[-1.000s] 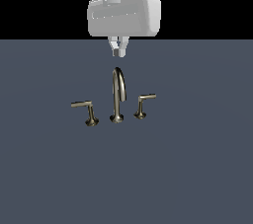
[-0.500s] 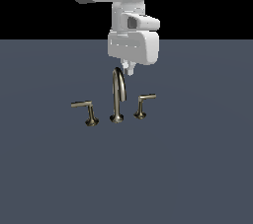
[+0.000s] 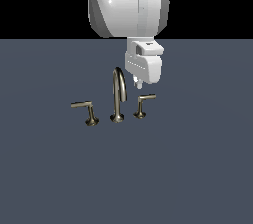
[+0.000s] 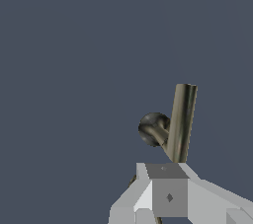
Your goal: Turn on the faucet by rotating a designated handle.
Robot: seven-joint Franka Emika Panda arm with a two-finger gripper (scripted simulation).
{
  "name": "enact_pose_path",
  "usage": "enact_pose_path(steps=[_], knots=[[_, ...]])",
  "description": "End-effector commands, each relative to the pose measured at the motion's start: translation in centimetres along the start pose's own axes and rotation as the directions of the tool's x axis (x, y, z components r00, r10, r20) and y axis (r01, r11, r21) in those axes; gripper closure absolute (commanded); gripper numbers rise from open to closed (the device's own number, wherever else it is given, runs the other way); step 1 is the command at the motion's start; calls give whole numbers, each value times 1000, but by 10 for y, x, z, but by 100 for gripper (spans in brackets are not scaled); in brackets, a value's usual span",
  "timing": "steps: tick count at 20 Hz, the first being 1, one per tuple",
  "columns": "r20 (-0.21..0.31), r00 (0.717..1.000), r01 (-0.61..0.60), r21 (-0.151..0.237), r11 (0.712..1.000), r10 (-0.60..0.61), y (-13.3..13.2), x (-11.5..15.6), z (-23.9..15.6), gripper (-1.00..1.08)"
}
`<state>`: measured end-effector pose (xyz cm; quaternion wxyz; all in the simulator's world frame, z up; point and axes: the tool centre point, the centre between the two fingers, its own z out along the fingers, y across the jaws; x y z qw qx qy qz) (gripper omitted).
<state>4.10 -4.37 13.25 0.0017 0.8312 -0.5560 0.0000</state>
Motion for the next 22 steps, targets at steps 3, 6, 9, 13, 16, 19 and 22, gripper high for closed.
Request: enact_pose_path(steps=[3,6,9,13,16,19,22], knots=[[-1,997,-78,1,997,78,-8,20,21,108],[0,993,-116,1,993,116,-11,30,31,108],[0,990,-142,2,990,142,-13,37,37,108],[2,987,-159,2,987,159,-14,42,42,108],[2,987,-160,2,987,160,-15,42,42,108],[2,987,-160,2,987,160,-14,43,42,108],[2,987,-160,2,987,160,-3,46,42,108]])
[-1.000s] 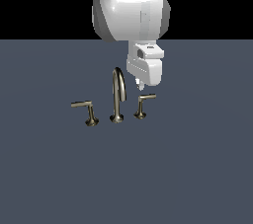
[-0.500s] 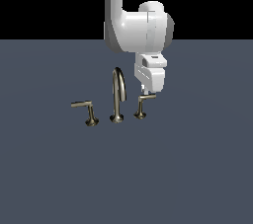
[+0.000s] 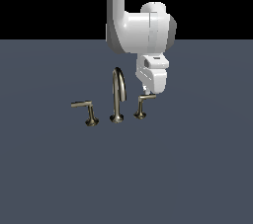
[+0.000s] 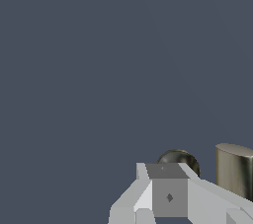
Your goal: Turn on the faucet by rotating a designated handle.
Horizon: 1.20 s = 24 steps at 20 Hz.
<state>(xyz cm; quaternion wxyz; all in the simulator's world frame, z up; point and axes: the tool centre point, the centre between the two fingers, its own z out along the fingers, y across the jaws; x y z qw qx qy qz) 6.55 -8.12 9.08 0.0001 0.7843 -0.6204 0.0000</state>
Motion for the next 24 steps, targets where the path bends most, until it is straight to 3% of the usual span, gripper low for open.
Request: enact_pose_path(steps=[1,7,9,24], knots=[[0,1000,-1,0,1000,1,8,5,0,108],[0,1000,-2,0,1000,2,29,16,0,108],[1,1000,8,10,1000,-8,20,9,0,108],[0,1000,-1,1,1000,1,71,5,0,108]])
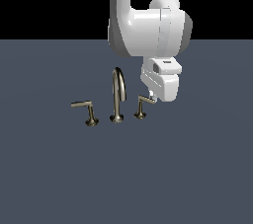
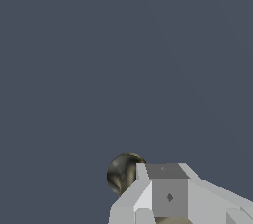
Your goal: Turn on the faucet by rotating a designated handle.
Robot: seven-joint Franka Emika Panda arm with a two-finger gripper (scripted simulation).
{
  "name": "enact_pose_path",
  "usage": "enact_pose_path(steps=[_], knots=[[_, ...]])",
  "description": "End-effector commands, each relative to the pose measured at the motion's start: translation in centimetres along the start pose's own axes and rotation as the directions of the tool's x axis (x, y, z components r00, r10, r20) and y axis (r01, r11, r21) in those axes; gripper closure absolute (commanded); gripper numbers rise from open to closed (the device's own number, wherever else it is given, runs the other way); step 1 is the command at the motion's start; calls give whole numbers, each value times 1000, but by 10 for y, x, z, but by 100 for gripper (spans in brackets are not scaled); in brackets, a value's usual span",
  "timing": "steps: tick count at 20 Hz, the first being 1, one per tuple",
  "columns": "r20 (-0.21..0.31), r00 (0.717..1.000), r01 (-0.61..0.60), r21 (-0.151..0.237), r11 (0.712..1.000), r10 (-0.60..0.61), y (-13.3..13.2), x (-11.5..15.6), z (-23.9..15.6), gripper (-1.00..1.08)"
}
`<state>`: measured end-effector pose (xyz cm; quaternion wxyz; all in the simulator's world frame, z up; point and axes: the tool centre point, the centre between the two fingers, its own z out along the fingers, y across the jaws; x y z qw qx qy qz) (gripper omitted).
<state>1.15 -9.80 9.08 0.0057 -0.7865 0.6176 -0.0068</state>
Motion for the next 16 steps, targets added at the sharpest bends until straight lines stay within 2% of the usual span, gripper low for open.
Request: enact_pose_path(steps=[1,2,16], knots=[[4,1000,-8,-17,1000,8,14,1,0,108],[1,1000,-3,-4,1000,3,4,1,0,108],[3,1000,-9,-17,1000,9,36,-37,-1,108]])
